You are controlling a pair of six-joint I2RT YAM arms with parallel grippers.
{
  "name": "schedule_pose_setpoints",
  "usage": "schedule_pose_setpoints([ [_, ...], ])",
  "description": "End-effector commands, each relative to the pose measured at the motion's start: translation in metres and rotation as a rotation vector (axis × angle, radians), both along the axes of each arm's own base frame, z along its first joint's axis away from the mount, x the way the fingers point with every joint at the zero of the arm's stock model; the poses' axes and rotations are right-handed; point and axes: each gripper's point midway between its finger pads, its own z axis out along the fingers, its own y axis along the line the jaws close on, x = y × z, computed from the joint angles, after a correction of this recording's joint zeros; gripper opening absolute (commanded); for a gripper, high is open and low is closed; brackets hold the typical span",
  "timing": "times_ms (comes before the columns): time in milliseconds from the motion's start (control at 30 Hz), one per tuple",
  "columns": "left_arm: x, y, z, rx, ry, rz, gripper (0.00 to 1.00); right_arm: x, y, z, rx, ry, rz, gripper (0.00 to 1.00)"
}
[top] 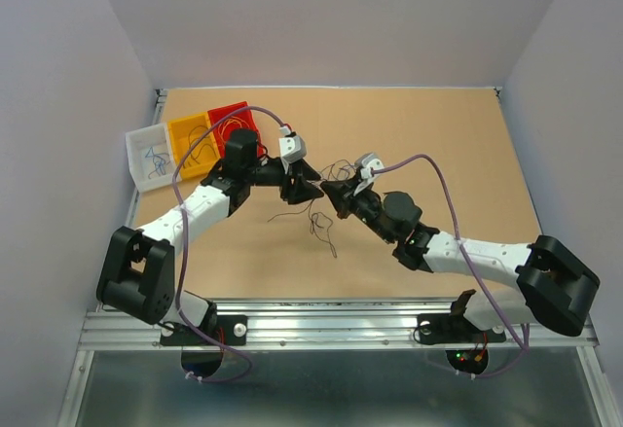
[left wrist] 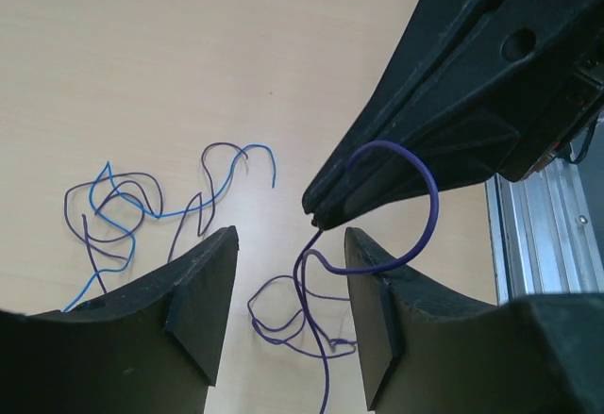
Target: Untangle the cables
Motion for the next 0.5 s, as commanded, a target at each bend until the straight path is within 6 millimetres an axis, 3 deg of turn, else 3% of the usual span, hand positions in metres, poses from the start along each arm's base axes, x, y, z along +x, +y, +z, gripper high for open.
schedule_pose_setpoints([
  [0,0.006,-0.005,0.024,-0.030,-0.082,-0.018,0.61,-0.003,0.013,0.041,0.094,-0.057,0.050,0.01],
  [100,0.006,-0.007,0.018,-0.021,-0.065,-0.028,0.60,-0.002,0.011,0.046,0.105,-0.062,0.038,0.01],
  [200,0.009,-0.010,0.013,-0.004,-0.065,-0.029,0.47,-0.003,0.008,0.053,0.120,-0.070,0.031,0.00],
  [233,0.010,-0.011,0.011,-0.001,-0.060,-0.031,0.39,-0.003,0.007,0.053,0.121,-0.071,0.029,0.00],
  [267,0.011,-0.012,0.009,0.003,-0.059,-0.030,0.19,-0.004,0.007,0.053,0.122,-0.070,0.031,0.01],
  [300,0.013,-0.013,0.003,0.016,-0.043,-0.024,0.06,-0.005,0.006,0.055,0.125,-0.073,0.034,0.01],
  [333,0.019,-0.013,0.003,0.025,-0.046,-0.005,0.00,-0.005,0.005,0.054,0.125,-0.071,0.033,0.04],
  [400,0.026,-0.013,-0.006,0.048,-0.027,0.022,0.00,-0.005,0.000,0.048,0.118,-0.064,0.014,0.19],
  [433,0.036,-0.013,-0.008,0.066,-0.027,0.067,0.00,-0.004,-0.004,0.046,0.121,-0.056,-0.005,0.33],
  [467,0.041,-0.012,-0.012,0.084,-0.020,0.088,0.00,0.000,-0.012,0.043,0.125,-0.045,-0.054,0.38],
])
